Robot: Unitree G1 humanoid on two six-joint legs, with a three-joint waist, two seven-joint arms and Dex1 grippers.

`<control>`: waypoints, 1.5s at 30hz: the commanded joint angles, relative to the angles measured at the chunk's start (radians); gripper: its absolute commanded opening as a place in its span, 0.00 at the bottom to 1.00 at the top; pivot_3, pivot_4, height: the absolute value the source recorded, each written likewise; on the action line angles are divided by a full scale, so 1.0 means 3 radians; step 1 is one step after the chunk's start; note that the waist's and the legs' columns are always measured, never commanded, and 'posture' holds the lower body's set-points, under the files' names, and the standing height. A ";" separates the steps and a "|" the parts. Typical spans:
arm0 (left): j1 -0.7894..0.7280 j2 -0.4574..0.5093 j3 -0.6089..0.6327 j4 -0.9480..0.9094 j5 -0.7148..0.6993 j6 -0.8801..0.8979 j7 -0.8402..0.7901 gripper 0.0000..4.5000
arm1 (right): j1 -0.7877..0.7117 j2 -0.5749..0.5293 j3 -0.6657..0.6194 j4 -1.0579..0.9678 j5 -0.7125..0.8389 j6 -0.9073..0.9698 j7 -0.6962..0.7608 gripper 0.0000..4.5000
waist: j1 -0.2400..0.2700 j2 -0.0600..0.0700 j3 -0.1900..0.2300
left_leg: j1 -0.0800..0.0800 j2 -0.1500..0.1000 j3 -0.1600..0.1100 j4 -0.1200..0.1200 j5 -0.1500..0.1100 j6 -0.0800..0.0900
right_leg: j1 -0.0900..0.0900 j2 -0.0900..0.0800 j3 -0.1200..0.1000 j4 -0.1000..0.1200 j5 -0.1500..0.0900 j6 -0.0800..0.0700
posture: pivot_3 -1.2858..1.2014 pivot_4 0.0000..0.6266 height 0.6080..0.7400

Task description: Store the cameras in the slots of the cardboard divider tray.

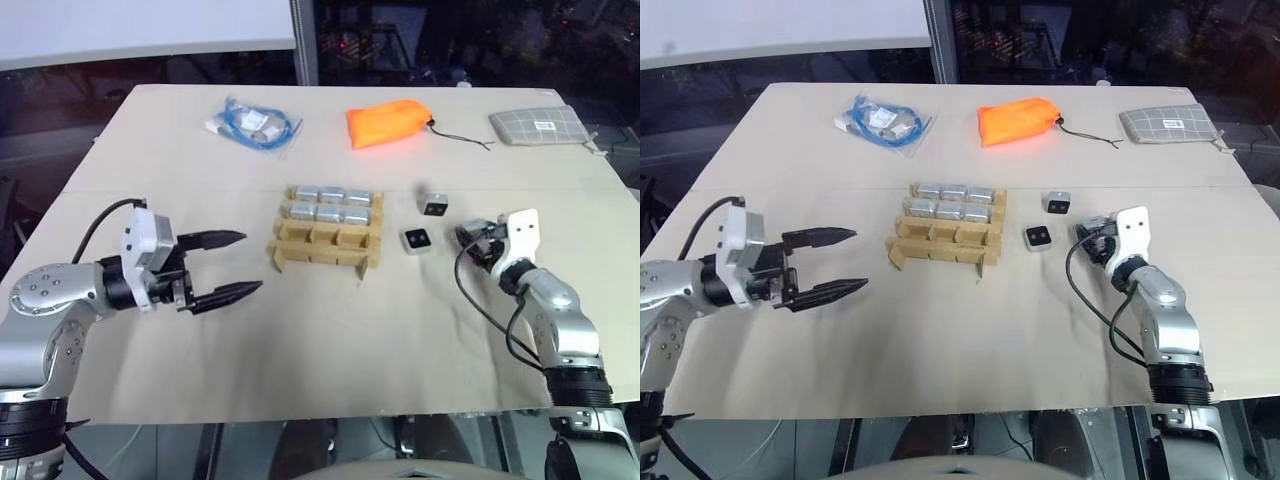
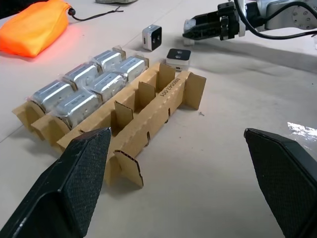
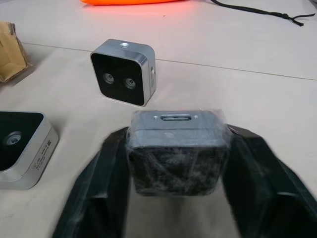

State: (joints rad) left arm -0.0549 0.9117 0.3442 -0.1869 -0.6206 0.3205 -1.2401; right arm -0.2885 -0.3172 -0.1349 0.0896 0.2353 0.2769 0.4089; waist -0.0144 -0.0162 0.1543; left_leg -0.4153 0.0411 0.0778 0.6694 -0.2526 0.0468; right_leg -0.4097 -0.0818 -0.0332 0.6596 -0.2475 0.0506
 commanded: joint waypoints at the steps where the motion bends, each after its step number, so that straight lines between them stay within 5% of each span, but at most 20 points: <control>1: 0.0008 0.0042 0.0103 -0.0084 -0.0033 -0.0027 -0.0016 1.00 | 0.0008 -0.0037 -0.0070 -0.0111 0.0042 -0.0065 0.0014 0.43 | 0.0000 0.0000 0.0000 | 0.0000 0.0000 0.0000 0.0000 0.0000 0.0000 | 0.0000 0.0000 0.0000 0.0000 0.0000 0.0000 | 0.52 0.24 1.00; 8: -0.0039 0.0053 0.0070 -0.0029 0.0003 -0.0059 -0.0047 1.00 | 0.0063 -0.0006 -0.0108 -0.0312 0.0064 0.0072 -0.0136 0.43 | 0.0002 0.0000 0.0000 | 0.0000 0.0000 0.0000 0.0000 0.0000 -0.0001 | 0.0000 0.0000 0.0000 0.0000 0.0000 0.0000 | 0.52 0.24 1.00; 22: -0.0125 0.0017 -0.0013 0.0049 0.0051 -0.0076 -0.0097 1.00 | 0.0685 0.0271 0.0211 -0.1892 0.0341 0.0869 -0.0457 0.43 | -0.0009 0.0001 0.0000 | -0.0001 0.0002 -0.0001 -0.0002 0.0000 0.0000 | -0.0001 0.0000 -0.0001 0.0000 0.0000 0.0000 | 0.52 0.24 1.00; 34: -0.0208 0.0010 -0.0093 0.0112 0.0073 -0.0125 -0.0124 1.00 | 0.1178 0.0225 0.0640 -0.1756 -0.0205 0.0502 -0.0550 0.43 | 0.0005 -0.0002 -0.0001 | -0.0001 -0.0001 0.0000 -0.0001 0.0000 0.0000 | -0.0002 0.0000 0.0000 -0.0001 -0.0001 0.0000 | 0.52 0.24 1.00; 39: -0.0230 0.0020 -0.0106 0.0126 0.0072 -0.0123 -0.0152 1.00 | 0.1217 0.0221 0.0612 -0.1749 -0.0174 0.0387 -0.0449 0.95 | 0.0004 -0.0001 0.0000 | 0.0000 0.0001 -0.0001 -0.0001 0.0000 0.0000 | -0.0002 0.0001 0.0000 0.0000 -0.0001 0.0000 | 0.52 0.24 1.00; 45: -0.0282 0.0028 -0.0129 0.0158 0.0087 -0.0120 -0.0195 1.00 | 0.1158 -0.0074 0.0381 -0.1897 0.0109 0.0468 -0.0035 0.99 | 0.0005 -0.0001 0.0000 | 0.0000 0.0001 0.0000 -0.0001 -0.0001 0.0001 | -0.0002 0.0001 0.0000 0.0000 -0.0001 0.0000 | 0.52 0.24 1.00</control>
State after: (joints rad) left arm -0.1233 0.9115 0.3025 -0.1354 -0.5902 0.2965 -1.2894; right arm 0.0756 -0.3013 0.0404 -0.4171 0.2238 0.4156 0.3456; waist -0.0130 -0.0165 0.1543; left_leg -0.4154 0.0414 0.0778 0.6692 -0.2528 0.0470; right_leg -0.4102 -0.0818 -0.0331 0.6593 -0.2477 0.0506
